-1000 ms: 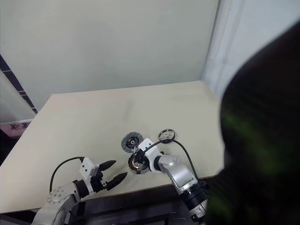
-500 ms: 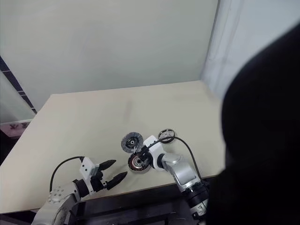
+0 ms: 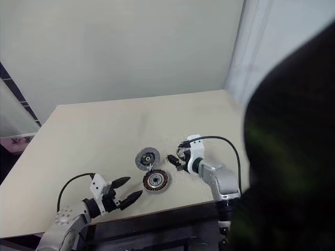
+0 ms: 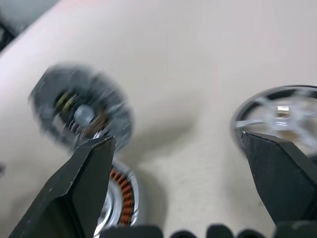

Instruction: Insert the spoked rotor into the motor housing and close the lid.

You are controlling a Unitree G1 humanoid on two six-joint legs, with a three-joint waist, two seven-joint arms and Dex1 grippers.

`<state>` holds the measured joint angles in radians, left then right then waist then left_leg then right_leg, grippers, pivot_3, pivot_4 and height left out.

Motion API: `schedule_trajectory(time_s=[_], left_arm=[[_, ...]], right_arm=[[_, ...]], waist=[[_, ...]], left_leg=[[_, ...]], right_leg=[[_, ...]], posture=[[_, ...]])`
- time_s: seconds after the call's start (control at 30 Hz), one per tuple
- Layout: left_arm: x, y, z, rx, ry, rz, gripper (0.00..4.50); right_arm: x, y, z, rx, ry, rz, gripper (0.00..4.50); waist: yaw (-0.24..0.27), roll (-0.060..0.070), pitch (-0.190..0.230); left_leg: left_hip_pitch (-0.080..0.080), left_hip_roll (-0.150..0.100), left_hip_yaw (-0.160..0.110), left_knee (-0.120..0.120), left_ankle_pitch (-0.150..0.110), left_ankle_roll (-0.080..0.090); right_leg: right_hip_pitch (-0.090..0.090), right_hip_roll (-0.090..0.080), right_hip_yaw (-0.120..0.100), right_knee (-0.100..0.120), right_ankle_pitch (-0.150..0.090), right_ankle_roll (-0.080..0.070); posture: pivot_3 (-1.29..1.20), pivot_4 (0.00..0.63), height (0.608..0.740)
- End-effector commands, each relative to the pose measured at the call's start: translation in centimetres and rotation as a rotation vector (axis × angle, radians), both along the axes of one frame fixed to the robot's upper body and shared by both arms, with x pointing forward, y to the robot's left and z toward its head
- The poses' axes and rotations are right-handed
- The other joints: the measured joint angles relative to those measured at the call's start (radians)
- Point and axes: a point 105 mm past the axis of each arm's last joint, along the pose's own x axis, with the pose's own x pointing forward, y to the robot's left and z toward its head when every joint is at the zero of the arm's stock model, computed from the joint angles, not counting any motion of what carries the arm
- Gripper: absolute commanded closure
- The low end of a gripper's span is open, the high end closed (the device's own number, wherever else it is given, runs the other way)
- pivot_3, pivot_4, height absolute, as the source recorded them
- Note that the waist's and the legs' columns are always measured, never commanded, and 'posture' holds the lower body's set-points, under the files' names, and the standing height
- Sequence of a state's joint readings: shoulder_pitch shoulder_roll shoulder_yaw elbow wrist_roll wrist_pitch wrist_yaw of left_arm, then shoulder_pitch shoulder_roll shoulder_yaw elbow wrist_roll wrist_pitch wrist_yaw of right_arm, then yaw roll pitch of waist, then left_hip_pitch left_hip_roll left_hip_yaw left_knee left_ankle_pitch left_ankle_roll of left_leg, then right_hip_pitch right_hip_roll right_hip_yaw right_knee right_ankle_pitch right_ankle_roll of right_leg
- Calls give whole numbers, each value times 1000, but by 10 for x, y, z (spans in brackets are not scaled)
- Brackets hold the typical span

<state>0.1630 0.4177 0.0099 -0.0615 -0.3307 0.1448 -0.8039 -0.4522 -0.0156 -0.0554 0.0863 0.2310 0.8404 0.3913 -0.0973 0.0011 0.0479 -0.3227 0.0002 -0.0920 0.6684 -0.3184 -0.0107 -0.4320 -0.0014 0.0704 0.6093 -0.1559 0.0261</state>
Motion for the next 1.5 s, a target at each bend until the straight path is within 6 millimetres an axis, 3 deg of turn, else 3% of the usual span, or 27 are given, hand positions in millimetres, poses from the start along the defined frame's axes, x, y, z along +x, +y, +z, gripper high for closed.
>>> schedule_trajectory(time_s=[0.03, 0.2, 0.47, 0.83, 1.23, 1.33, 1.5], left_arm=[[6, -3, 8, 0, -42, -20, 0], [6, -3, 9, 1, -45, -24, 0], [5, -2, 10, 3, -52, -23, 0], [7, -1, 12, 8, -62, -13, 0], [3, 0, 13, 12, -61, -12, 0], [4, -1, 13, 12, -60, -13, 0], [5, -3, 13, 11, -62, -17, 0]], right_arm=[[18, -12, 26, 189, 1, -117, 18], [32, -26, 27, 355, 70, -262, 18], [46, -35, 5, 535, 259, -392, 18], [53, -31, -23, 550, 369, -435, 18], [53, -27, -37, 594, 420, -482, 18], [56, -30, -37, 625, 414, -516, 580], [60, -34, -37, 680, 408, -564, 2329]], waist=[[-1, 0, 0], [-2, 0, 0], [-5, 2, 0], [-11, 2, 0], [-11, 3, 0], [-11, 3, 0], [-12, 3, 0]], left_leg=[[0, 0, 0, 0, 0, 0], [0, 0, 0, -1, 0, 0], [0, 0, 1, -2, 0, 1], [0, 0, 2, -2, 0, 1], [0, 0, 2, -2, -1, 1], [0, 0, 2, -2, -1, 1], [0, 0, 2, -1, -1, 1]], right_leg=[[0, 0, 0, 0, 0, 0], [0, 0, 0, 0, 1, 1], [0, 0, 1, -1, 1, 1], [0, 2, 4, -1, 1, 1], [0, 2, 5, -1, 1, 1], [1, 2, 5, -1, 1, 1], [1, 2, 5, -1, 1, 1]], posture=[[0, 0, 740], [0, 0, 740], [0, 0, 740], [0, 0, 740], [0, 0, 740], [0, 0, 740], [0, 0, 740]])
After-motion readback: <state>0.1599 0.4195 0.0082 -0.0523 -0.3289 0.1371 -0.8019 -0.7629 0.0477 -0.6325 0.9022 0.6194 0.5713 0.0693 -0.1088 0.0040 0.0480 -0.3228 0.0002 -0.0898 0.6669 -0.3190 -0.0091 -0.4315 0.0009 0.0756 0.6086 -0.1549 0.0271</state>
